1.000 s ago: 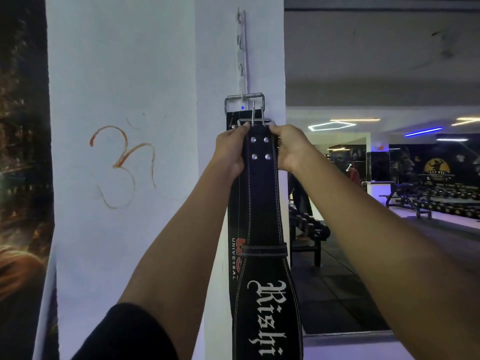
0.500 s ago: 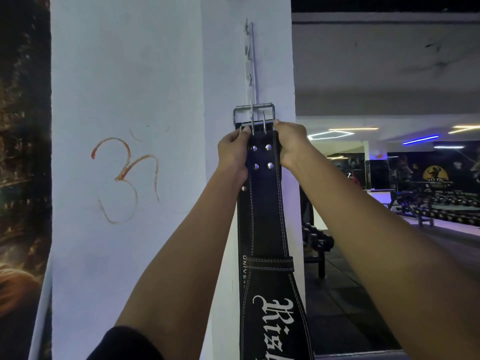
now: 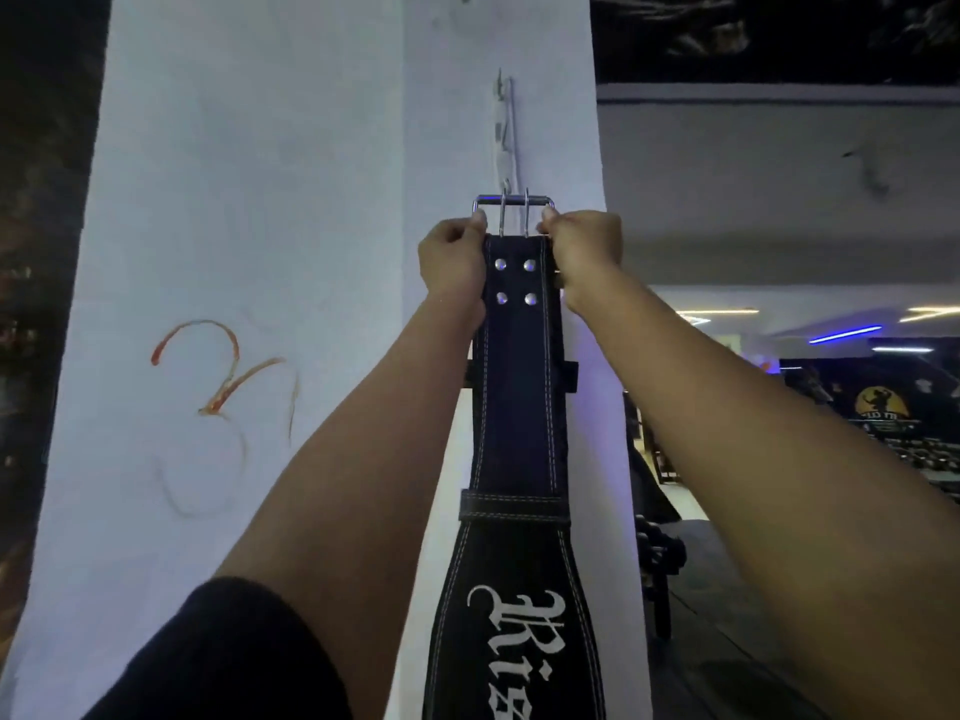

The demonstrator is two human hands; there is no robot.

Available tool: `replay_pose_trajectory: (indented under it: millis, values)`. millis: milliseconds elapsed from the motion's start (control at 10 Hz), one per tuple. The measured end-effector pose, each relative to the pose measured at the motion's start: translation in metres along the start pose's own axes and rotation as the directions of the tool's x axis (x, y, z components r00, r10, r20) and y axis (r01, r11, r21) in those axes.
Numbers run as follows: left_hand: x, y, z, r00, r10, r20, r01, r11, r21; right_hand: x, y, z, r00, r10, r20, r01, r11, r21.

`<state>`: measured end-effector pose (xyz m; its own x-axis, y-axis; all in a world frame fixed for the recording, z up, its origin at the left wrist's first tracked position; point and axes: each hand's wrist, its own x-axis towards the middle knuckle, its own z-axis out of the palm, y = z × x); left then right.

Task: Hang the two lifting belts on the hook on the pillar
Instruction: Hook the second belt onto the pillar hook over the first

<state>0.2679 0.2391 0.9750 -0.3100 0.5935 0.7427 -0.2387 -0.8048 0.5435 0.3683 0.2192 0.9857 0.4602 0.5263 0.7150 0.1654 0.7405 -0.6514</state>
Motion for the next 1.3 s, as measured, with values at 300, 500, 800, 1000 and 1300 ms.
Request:
replay_pose_trajectory:
  millis: [300,500,800,1000,1300]
  values:
    - [0.081,-0.010,0.041,0.991,0.110,-0.081,-0.099,0.986,0.131,0.084,0.001,0.026,0.994,-0.103,-0.030,0.100,0.992,-0.078]
    - [0.126,-0.014,0.048,0.995,0.072,-0.065,-0.058,0.978,0.202,0.115,0.001,0.048,0.998,-0.064,-0.001,0.064,0.997,0.045]
    - [0.116,-0.021,0.036,0.997,-0.007,-0.073,0.021,0.982,0.188,0.112,0.014,0.049,0.999,0.000,-0.050,0.003,0.998,0.062]
    - [0.065,-0.017,0.017,0.999,0.030,-0.010,-0.028,0.988,0.153,0.065,0.021,0.025,0.997,-0.019,-0.078,0.028,0.992,0.119]
    - [-0.062,-0.012,-0.018,0.990,-0.113,0.083,0.095,0.978,0.188,-0.044,0.024,-0.043,0.968,0.245,0.047,-0.249,0.928,0.278]
